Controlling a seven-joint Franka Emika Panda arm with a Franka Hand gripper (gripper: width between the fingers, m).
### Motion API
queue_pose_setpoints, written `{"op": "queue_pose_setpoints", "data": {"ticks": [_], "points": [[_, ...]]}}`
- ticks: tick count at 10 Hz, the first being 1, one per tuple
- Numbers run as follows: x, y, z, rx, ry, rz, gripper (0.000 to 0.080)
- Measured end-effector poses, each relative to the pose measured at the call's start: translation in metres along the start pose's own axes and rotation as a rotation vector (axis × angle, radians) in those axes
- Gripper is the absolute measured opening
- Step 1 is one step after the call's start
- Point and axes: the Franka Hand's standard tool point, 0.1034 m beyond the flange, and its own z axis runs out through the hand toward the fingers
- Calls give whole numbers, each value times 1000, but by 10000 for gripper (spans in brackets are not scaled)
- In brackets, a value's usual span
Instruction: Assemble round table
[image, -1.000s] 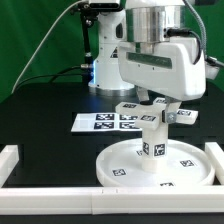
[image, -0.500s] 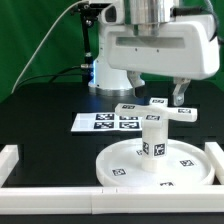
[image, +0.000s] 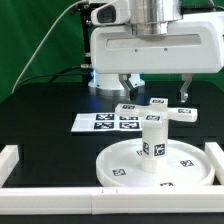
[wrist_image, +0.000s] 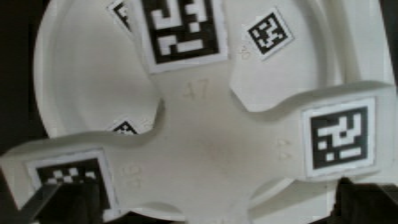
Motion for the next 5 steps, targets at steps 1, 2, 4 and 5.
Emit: {"op": "queue_pose_setpoints", "data": {"ticks": [1,2,4,5], "points": [[-1,0,3,-27,-3,-207,649],[-2,-3,4,-40,-16,-401,649],[-5,-10,5,-42,-36,-635,649],[-5,-8,6,-45,-39,-694,649]]}}
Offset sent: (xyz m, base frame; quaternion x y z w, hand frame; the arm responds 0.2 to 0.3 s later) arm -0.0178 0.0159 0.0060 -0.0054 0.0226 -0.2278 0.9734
